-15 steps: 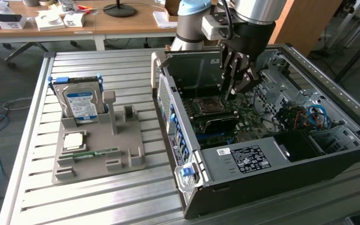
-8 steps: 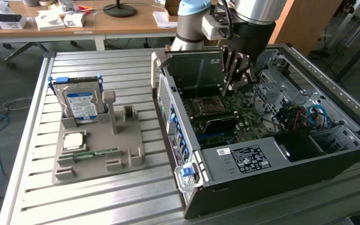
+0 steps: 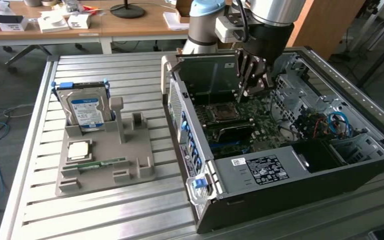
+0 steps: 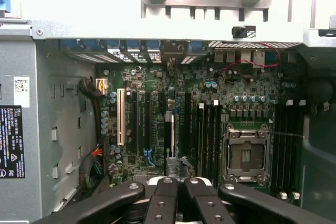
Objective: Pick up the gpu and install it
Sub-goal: 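Press down on the gpu until it lock into place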
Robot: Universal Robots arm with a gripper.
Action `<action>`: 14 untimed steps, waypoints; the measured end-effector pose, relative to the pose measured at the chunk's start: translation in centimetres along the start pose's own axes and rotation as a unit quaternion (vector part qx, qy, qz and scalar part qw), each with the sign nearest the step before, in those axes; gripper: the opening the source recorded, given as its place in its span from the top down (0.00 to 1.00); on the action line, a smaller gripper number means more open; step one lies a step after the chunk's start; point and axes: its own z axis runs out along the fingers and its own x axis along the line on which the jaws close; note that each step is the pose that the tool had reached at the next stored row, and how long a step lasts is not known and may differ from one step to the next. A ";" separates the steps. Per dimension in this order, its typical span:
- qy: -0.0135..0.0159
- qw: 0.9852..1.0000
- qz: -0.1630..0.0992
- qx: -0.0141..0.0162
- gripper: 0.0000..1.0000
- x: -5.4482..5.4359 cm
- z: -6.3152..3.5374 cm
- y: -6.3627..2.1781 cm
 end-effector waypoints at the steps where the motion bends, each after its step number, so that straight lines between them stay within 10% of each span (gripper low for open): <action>1: 0.000 1.000 0.000 0.000 0.89 0.0 0.09 0.00; 14: 0.000 1.000 0.000 0.000 0.89 0.0 2.35 0.02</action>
